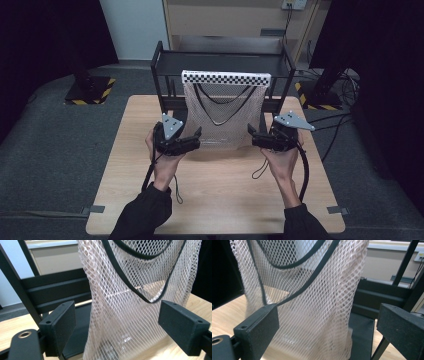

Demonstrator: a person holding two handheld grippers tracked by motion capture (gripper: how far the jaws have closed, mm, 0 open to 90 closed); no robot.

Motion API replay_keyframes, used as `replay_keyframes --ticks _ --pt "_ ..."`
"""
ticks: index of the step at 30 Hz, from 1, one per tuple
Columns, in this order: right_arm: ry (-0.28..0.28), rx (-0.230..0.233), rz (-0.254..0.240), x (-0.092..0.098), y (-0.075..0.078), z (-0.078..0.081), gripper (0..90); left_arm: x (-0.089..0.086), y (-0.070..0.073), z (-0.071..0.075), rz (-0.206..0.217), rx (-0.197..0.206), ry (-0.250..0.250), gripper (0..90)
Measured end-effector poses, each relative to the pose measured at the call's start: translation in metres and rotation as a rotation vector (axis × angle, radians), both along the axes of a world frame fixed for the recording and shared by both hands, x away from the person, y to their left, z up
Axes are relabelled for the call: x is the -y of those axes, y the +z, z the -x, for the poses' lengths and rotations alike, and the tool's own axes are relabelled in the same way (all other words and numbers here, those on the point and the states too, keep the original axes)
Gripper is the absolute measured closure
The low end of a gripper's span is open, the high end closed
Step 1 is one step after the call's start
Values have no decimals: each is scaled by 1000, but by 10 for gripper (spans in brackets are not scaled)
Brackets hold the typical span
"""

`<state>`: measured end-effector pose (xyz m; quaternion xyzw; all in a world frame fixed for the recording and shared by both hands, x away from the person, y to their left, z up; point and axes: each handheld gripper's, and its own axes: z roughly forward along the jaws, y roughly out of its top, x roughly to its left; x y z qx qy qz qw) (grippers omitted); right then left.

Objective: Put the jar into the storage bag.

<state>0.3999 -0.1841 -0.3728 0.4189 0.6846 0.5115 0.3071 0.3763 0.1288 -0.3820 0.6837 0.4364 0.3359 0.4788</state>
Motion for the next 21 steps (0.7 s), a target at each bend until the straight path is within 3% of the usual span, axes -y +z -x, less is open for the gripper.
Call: replay_keyframes --ticks 3,6,10,12,21 --pt "2 -8 -10 0 -3 1 45 0 -4 0 14 -7 6 137" --pt "2 -19 -2 0 -8 3 47 1 -11 4 -11 -8 15 136" --pt "6 -24 -10 0 -14 7 50 0 -15 8 -3 -6 13 135" --pt "8 -30 -12 0 -17 9 51 -1 -20 11 19 -16 8 134" --pt "17 -66 8 -3 -33 15 53 -3 -40 16 16 -57 3 133"
